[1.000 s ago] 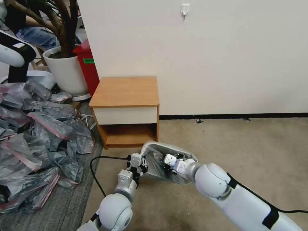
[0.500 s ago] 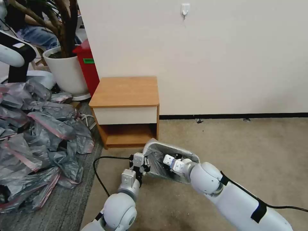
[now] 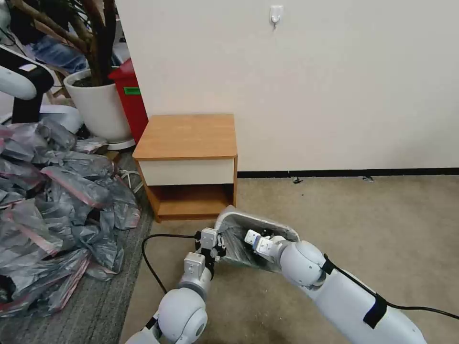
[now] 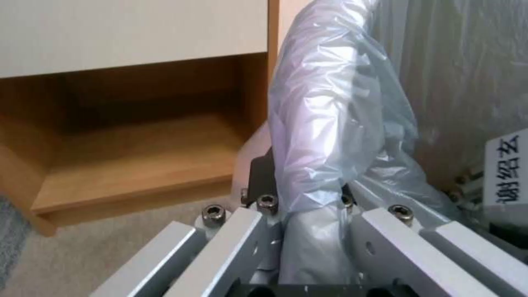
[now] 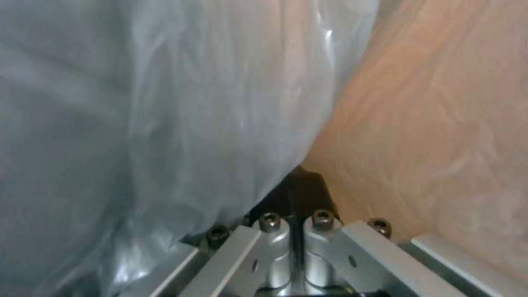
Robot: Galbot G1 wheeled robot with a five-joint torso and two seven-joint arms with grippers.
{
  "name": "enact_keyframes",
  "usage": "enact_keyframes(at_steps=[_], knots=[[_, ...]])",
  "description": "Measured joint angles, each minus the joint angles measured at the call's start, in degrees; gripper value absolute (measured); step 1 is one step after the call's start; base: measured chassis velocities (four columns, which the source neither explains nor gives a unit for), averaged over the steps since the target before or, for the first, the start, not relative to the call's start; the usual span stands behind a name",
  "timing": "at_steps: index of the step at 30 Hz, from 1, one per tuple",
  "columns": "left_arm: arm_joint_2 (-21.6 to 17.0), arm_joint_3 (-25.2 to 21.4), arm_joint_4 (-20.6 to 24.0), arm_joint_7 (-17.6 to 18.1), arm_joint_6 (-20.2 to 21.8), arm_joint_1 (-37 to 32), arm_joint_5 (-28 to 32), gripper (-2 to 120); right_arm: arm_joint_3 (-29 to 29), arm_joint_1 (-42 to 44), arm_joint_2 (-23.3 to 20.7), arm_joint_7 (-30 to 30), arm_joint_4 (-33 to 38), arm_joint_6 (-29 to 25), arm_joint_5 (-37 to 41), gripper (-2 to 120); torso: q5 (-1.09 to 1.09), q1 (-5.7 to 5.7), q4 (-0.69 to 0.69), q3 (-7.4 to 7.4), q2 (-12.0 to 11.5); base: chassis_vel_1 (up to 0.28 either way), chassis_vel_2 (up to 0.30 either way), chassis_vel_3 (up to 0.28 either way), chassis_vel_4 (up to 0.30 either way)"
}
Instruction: Pick up the garbage bag from the table and place it over the trash can.
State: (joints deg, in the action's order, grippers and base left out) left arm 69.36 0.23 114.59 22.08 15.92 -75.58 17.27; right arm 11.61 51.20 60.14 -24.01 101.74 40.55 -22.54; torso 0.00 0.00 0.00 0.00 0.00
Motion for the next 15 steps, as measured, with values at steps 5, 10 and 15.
enact_keyframes(at_steps=[5,10,15], knots=[[0.1,0.1,-0.1,0.0,0.0,0.0,0.1,2,0.2,-0.3,0.7,-0.1,-1.3,0.0,-0.9,0,0.00,0.00,0.00,0.00,0.0,0.000,0.000,0.000,0.000],[0.2,0.2,-0.1,0.1,0.1,0.1,0.2,2,0.5,-0.7,2.1,-0.2,-3.2,0.0,-2.5,0,0.00,0.00,0.00,0.00,0.0,0.000,0.000,0.000,0.000],[0.2,0.2,-0.1,0.1,0.1,0.0,0.3,2,0.6,-0.7,3.6,-0.4,-5.2,0.0,-4.3,0,0.00,0.00,0.00,0.00,0.0,0.000,0.000,0.000,0.000]])
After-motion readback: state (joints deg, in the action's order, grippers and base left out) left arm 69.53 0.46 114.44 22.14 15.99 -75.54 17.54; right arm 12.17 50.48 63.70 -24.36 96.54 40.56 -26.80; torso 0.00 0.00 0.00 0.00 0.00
